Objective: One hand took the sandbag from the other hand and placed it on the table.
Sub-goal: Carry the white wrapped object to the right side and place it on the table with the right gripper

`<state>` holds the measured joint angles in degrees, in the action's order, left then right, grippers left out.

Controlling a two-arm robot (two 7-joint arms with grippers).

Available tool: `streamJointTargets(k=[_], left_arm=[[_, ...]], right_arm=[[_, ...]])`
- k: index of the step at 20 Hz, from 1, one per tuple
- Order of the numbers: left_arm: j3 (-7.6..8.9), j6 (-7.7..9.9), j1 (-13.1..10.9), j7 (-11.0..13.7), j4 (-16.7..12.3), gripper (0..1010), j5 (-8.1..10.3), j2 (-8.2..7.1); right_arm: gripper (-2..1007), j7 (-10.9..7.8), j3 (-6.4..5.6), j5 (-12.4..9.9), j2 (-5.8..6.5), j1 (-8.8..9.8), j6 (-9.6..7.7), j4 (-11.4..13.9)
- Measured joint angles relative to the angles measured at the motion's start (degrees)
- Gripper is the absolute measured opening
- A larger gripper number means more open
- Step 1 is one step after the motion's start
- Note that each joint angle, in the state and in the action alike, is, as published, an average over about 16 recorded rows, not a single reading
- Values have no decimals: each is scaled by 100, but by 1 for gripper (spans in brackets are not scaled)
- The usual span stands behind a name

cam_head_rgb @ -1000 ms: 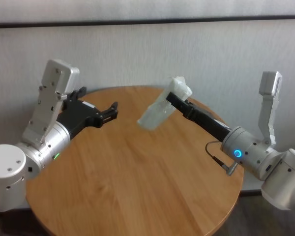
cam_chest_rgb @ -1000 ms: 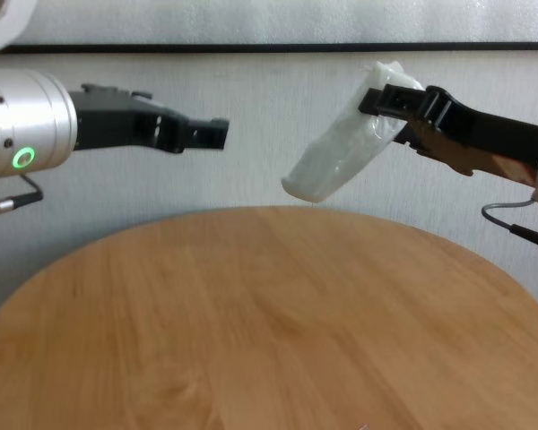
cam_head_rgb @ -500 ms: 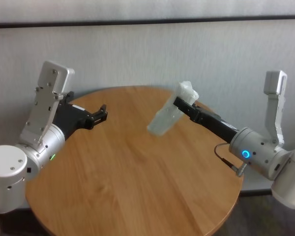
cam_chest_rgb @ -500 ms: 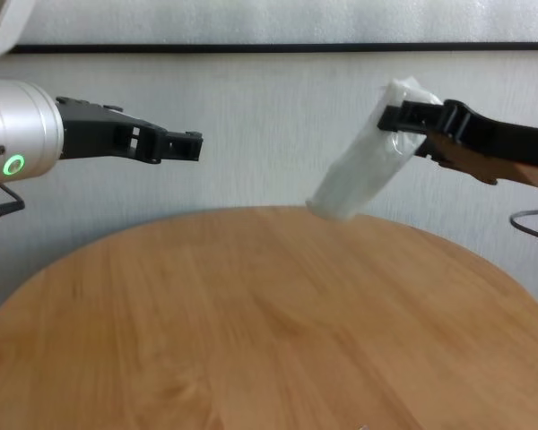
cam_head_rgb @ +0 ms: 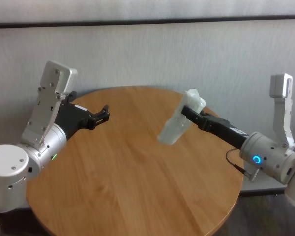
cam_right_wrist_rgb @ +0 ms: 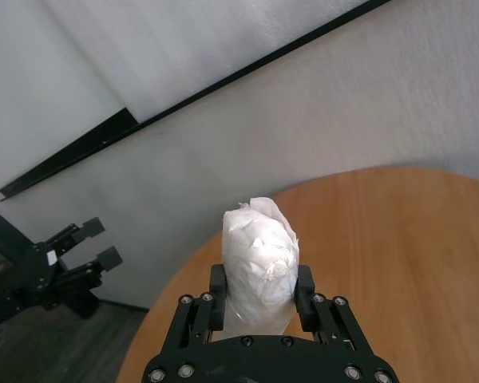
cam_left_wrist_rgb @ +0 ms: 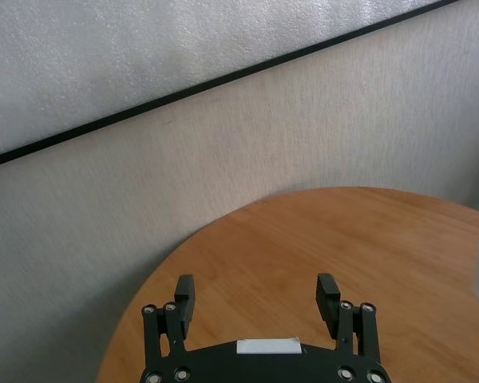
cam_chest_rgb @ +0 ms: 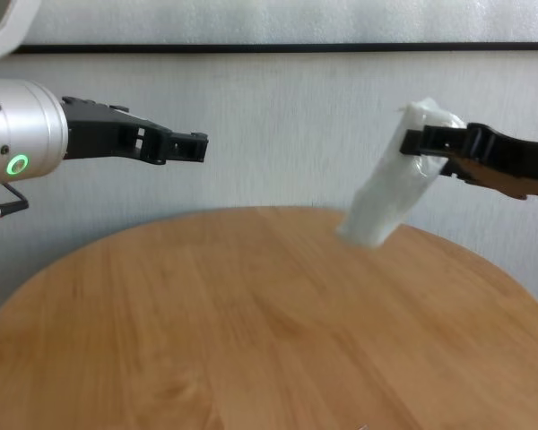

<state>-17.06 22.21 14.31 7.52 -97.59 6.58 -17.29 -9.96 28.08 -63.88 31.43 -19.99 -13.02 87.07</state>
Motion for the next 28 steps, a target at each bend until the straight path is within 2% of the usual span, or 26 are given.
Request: streamJointTargets(k=[5, 12, 22, 28], left_arm=[[-18, 1, 12, 13, 5, 1000, 4, -14], [-33, 3, 22, 24, 9, 999, 7, -25], [-44, 7, 28, 33, 14, 999, 11, -32], [-47, 10, 31, 35, 16, 1000, 11, -35]], right_arm=[[496, 82, -52, 113, 90, 22, -76, -68], [496, 307, -128, 290, 154, 37, -215, -212], [496, 746, -202, 546, 175, 87, -485, -332], [496, 916, -263, 670, 160, 100, -595, -409]])
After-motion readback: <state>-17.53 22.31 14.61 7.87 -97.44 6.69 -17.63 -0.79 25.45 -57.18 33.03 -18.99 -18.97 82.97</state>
